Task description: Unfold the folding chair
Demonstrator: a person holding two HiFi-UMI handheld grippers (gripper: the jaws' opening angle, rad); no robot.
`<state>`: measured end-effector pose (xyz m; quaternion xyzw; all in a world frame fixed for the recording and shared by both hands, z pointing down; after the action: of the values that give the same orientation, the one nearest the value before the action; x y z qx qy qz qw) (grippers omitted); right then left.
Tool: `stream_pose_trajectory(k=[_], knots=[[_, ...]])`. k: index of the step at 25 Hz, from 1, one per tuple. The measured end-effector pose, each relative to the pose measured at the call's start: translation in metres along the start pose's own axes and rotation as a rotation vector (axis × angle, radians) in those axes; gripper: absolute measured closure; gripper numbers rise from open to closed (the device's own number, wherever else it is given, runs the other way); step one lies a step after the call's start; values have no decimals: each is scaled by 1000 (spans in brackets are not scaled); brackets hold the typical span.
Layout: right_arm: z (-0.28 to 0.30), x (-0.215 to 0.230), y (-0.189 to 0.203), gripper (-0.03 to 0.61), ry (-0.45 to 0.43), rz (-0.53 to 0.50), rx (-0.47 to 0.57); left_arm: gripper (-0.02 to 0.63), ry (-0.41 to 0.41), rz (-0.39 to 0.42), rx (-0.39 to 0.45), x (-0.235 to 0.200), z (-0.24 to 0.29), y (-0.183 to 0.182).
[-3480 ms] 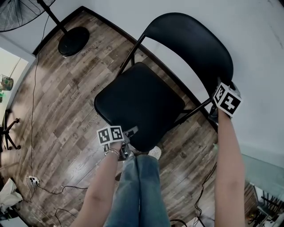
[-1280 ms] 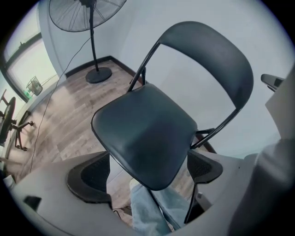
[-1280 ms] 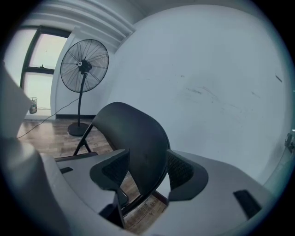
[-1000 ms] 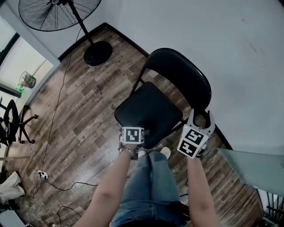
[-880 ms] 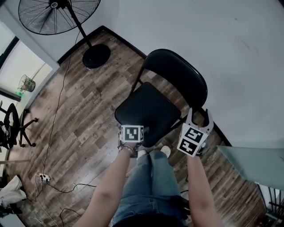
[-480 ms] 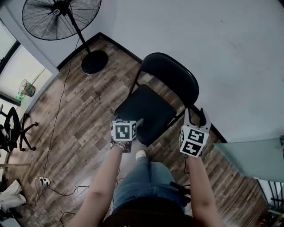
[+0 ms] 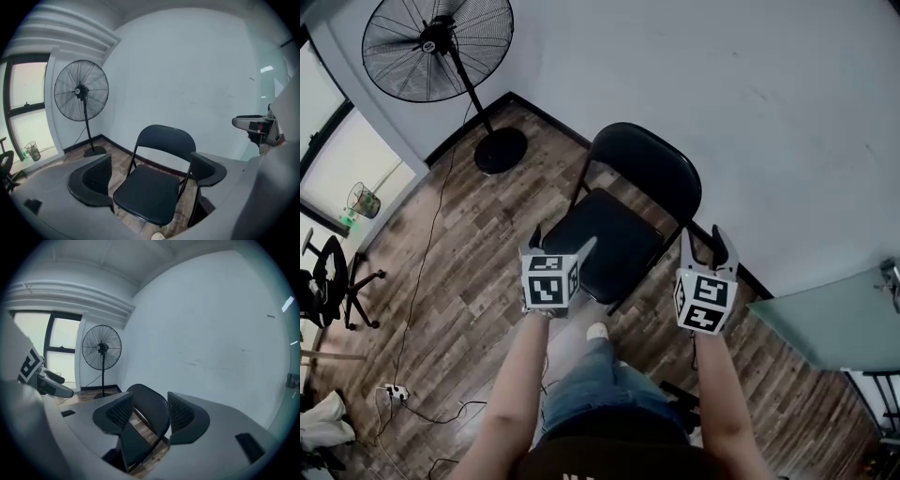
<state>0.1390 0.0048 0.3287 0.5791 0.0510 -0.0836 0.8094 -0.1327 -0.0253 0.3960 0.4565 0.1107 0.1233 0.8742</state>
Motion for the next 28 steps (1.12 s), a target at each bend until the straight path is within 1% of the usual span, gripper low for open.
stream_pose_trajectory(k=[3,6,8,13,14,15,16,17,18,19,20,21,22,24,28], knots=[[-28,5,-8,374,-13,2,40,115,-4,22,84,11,-32,-17],[-53,10,-16,379,-30,-10,79,115,7,60,186,24,-62,-36],[-67,12,-20,380,-48,-31,99,117,13,102,253,32,-80,-46],[-102,14,-43,410,-89,-38,176,118,-22,230,382,51,-126,-71],[-108,15,-48,428,-91,-41,193,137,-16,245,403,54,-135,-76],[-114,16,-53,453,-95,-47,212,213,-4,256,425,58,-142,-81],[-119,16,-58,466,-102,-54,234,312,13,263,444,61,-148,-85],[-124,16,-63,474,-107,-61,255,385,27,266,458,62,-152,-89],[-129,16,-68,489,-106,-67,274,428,32,265,469,63,-155,-93],[-134,17,-73,511,-99,-71,287,500,26,261,481,61,-159,-96],[-140,18,-77,531,-88,-71,299,610,20,260,494,60,-163,-98],[-145,18,-81,569,-82,-69,310,612,22,265,510,60,-167,-101],[-149,19,-85,578,-81,-66,320,613,31,272,529,60,-172,-105],[-156,18,-92,578,-77,-72,335,614,46,292,574,61,-181,-115],[-162,14,-104,578,-41,-100,351,613,38,335,638,58,-197,-137]])
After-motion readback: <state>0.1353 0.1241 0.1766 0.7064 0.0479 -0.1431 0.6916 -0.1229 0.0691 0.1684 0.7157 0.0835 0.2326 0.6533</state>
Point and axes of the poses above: the fingertips, and each gripper's own axes: z forward along the fingers, x to its right, y out of its underside, the point moved 4 cm from there along -z, backward along the fingers, and after that the axes turned 4 degrees about -x, right-handed, at the moved point
